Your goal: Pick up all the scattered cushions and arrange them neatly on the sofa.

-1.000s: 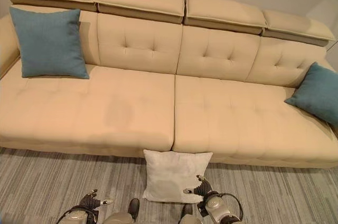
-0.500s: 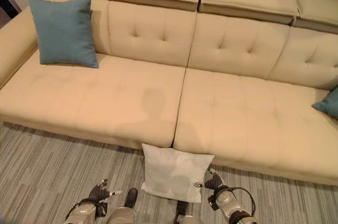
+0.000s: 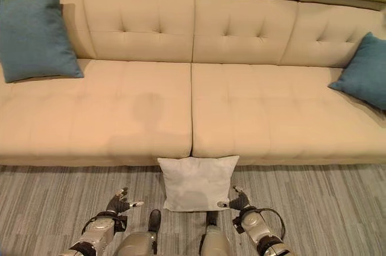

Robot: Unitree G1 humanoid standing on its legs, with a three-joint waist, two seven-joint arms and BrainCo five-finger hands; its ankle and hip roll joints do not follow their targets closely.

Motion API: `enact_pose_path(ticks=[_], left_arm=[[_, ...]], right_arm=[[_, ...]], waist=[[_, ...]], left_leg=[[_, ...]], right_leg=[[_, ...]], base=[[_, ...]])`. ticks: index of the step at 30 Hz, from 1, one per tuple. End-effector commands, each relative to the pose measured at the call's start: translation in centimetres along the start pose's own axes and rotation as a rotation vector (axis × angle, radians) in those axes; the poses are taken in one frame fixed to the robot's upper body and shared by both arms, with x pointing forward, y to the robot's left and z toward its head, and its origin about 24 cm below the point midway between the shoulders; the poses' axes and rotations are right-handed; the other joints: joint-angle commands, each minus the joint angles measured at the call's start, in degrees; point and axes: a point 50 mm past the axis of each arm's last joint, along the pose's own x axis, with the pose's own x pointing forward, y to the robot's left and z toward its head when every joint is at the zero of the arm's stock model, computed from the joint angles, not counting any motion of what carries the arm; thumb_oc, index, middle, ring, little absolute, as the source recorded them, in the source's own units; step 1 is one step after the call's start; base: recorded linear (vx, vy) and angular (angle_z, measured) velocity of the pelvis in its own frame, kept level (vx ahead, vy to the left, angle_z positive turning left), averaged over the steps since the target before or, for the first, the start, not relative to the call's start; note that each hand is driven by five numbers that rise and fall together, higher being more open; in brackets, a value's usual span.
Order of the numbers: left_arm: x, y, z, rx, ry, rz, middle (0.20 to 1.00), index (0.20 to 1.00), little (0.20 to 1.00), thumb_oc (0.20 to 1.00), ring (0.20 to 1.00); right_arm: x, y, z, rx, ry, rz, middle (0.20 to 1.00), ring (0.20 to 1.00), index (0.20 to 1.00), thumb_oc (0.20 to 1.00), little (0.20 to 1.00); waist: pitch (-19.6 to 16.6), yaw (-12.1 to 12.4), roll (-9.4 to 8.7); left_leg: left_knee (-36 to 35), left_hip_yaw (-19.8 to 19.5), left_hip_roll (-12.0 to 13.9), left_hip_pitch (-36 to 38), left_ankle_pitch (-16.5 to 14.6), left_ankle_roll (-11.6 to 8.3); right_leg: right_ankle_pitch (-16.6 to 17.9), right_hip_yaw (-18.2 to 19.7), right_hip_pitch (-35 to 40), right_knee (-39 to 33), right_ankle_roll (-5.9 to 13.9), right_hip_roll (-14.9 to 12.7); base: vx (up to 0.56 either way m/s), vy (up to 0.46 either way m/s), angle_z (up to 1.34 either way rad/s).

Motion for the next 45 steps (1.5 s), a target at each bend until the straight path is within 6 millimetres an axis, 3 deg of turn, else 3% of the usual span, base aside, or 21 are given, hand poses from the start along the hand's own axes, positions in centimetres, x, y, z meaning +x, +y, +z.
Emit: enact_pose_path(ticks=[1, 9, 18, 21, 22, 23, 30, 31, 32, 33, 36, 37, 39, 45], left_arm=[[0.3, 1.1, 0.7, 0.001, -0.026, 0.040, 1.000, 1.000, 1.000, 1.000, 1.000], [0.0, 1.0, -0.1, -0.041, 0.002, 0.051, 1.000, 1.000, 1.000, 1.000, 1.000], [0.6, 0.3, 2.6, -0.063, -0.090, 0.061, 1.000, 1.000, 1.000, 1.000, 1.000], [1.1, 0.4, 5.5, -0.086, -0.174, 0.098, 1.000, 1.000, 1.000, 1.000, 1.000], [1.2, 0.4, 7.7, -0.116, -0.249, 0.120, 1.000, 1.000, 1.000, 1.000, 1.000], [1.2, 0.4, 7.7, -0.116, -0.249, 0.120, 1.000, 1.000, 1.000, 1.000, 1.000], [0.5, 0.9, 17.0, -0.247, -0.537, 0.165, 1.000, 1.000, 1.000, 1.000, 1.000], [0.5, 0.9, 17.0, -0.247, -0.537, 0.165, 1.000, 1.000, 1.000, 1.000, 1.000], [0.1, 0.9, 19.5, -0.257, -0.600, 0.170, 1.000, 1.000, 1.000, 1.000, 1.000], [-0.2, 0.9, 20.4, -0.260, -0.629, 0.170, 1.000, 1.000, 1.000, 1.000, 1.000], [-0.8, 0.6, 22.8, -0.269, -0.695, 0.170, 1.000, 1.000, 1.000, 1.000, 1.000], [-1.5, 0.8, 24.9, -0.281, -0.755, 0.180, 1.000, 1.000, 1.000, 1.000, 1.000], [-2.5, 0.8, 27.6, -0.294, -0.823, 0.182, 1.000, 1.000, 1.000, 1.000, 1.000], [-4.0, 1.2, 31.0, -0.304, -0.898, 0.195, 1.000, 1.000, 1.000, 1.000, 1.000]], right_arm=[[0.7, -1.6, 2.6, -0.037, -0.098, -0.035, 1.000, 1.000, 1.000, 1.000, 1.000], [0.5, -2.5, 2.0, -0.028, -0.090, -0.068, 1.000, 1.000, 1.000, 1.000, 1.000], [0.8, -3.5, 4.0, -0.030, -0.158, -0.111, 1.000, 1.000, 1.000, 1.000, 1.000], [1.1, -4.5, 5.8, -0.013, -0.200, -0.161, 1.000, 1.000, 1.000, 1.000, 1.000], [1.2, -5.6, 7.0, 0.003, -0.232, -0.213, 1.000, 1.000, 1.000, 1.000, 1.000], [1.2, -5.6, 7.0, 0.003, -0.232, -0.213, 1.000, 1.000, 1.000, 1.000, 1.000], [0.1, -12.9, 14.3, 0.096, -0.450, -0.500, 1.000, 1.000, 1.000, 1.000, 1.000], [0.1, -12.9, 14.3, 0.096, -0.450, -0.500, 1.000, 1.000, 1.000, 1.000, 1.000], [-0.6, -15.2, 16.7, 0.105, -0.505, -0.586, 1.000, 1.000, 1.000, 1.000, 1.000], [-1.0, -16.0, 17.7, 0.109, -0.535, -0.613, 1.000, 1.000, 1.000, 1.000, 1.000], [-1.8, -17.5, 19.5, 0.119, -0.588, -0.678, 1.000, 1.000, 1.000, 1.000, 1.000], [-2.9, -18.9, 21.6, 0.127, -0.650, -0.731, 1.000, 1.000, 1.000, 1.000, 1.000], [-4.1, -20.3, 23.7, 0.138, -0.706, -0.772, 1.000, 1.000, 1.000, 1.000, 1.000], [-5.6, -22.4, 26.0, 0.131, -0.753, -0.807, 1.000, 1.000, 1.000, 1.000, 1.000]], waist=[[-1.0, 2.2, 0.20], [-1.7, 2.1, 1.18], [2.7, 1.0, 2.10], [5.8, 0.7, 2.44], [7.5, 0.6, 2.80], [7.4, 0.6, 2.78], [9.7, -1.1, 3.85], [9.7, -1.1, 3.85], [9.6, -1.7, 3.96], [9.8, -1.8, 4.11], [9.5, -2.3, 4.13], [9.5, -2.8, 4.00], [9.6, -3.5, 3.62], [10.3, -4.9, 3.25]], left_leg=[[1.5, -5.5, 0.3, -1.3, -1.4, -3.07], [-0.9, -6.0, 1.3, -0.7, -0.1, -4.31], [1.3, -5.9, 0.9, -4.1, -0.1, -4.09], [5.5, -5.6, 0.4, -9.6, -0.2, -4.24], [8.9, -5.6, -0.1, -13.7, -0.4, -4.37], [9.1, -5.6, -0.1, -14.0, -0.5, -4.36], [21.4, -6.0, -0.2, -33.0, -1.5, -5.31], [21.4, -6.0, -0.2, -33.0, -1.5, -5.31], [24.3, -5.9, 0.3, -38.9, -1.7, -5.74], [25.9, -6.1, 0.8, -40.5, -3.5, -6.01], [28.1, -6.1, 1.5, -45.6, -3.8, -6.37], [30.5, -6.1, 2.0, -50.1, -4.1, -6.40], [33.3, -6.5, 2.6, -55.2, -4.5, -6.37], [37.1, -6.9, 2.9, -62.7, -5.3, -6.39]], right_leg=[[-5.3, -2.7, 1.6, 3.8, 3.20, 0.6], [-5.3, -4.7, 3.6, 0.2, 2.72, 0.8], [-4.4, -3.6, -0.5, 2.1, 2.82, 0.0], [-4.4, -2.6, -6.1, 5.7, 2.55, -1.0], [-4.9, -2.1, -10.4, 9.1, 2.18, -1.6], [-5.0, -2.0, -10.7, 9.3, 2.18, -1.6], [-7.9, 0.0, -29.2, 22.4, 1.27, -3.2], [-7.9, 0.0, -29.2, 22.4, 1.27, -3.2], [-8.3, 0.9, -35.3, 25.7, 1.11, -3.6], [-10.3, 1.6, -37.0, 27.6, 1.38, -3.1], [-11.1, 2.4, -42.3, 30.3, 1.39, -3.1], [-11.5, 3.2, -47.1, 33.0, 1.43, -3.0], [-12.1, 3.9, -52.4, 35.9, 1.37, -2.3], [-13.3, 5.3, -60.5, 40.4, 0.97, -1.9]], base=[[0.03, -0.054, 0.01], [0.02, -0.044, 0.12], [-0.07, -0.010, 0.02], [-0.21, 0.027, -0.06], [-0.16, 0.022, -0.13], [-0.15, 0.021, -0.04], [-0.11, 0.002, 0.19], [-0.09, -0.007, 0.01], [-0.01, -0.025, -0.06], [-0.03, -0.024, -0.08], [0.00, -0.010, -0.17], [-0.01, -0.016, -0.10], [0.01, -0.013, -0.15], [0.04, -0.044, -0.15]])
